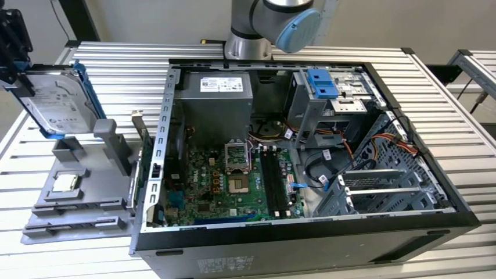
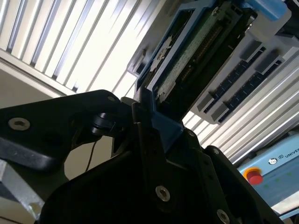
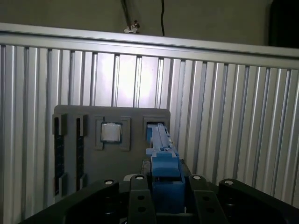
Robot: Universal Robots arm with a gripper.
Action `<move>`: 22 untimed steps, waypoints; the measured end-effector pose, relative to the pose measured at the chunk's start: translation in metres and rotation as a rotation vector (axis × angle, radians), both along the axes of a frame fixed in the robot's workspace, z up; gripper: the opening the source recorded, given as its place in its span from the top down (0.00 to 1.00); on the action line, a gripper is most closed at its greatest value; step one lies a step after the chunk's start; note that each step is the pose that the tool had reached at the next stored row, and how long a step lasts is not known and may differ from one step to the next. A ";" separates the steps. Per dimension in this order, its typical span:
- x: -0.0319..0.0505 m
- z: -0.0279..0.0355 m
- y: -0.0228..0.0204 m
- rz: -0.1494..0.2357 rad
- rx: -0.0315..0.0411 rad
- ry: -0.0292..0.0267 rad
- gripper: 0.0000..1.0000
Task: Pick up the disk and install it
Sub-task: 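Pick up the disk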
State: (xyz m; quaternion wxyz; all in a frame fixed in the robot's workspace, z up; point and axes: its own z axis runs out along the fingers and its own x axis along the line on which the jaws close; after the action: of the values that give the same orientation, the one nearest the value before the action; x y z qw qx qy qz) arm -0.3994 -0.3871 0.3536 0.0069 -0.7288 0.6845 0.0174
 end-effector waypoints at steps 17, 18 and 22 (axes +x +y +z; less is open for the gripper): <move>0.0000 0.0112 0.0000 0.000 0.0001 -0.0001 1.00; 0.0000 0.0127 0.0000 0.000 0.0000 -0.0001 1.00; 0.0000 0.0191 0.0000 0.000 0.0001 -0.0002 1.00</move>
State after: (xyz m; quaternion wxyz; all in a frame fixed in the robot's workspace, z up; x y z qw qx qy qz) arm -0.3994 -0.3871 0.3727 0.0071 -0.7288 0.6845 0.0173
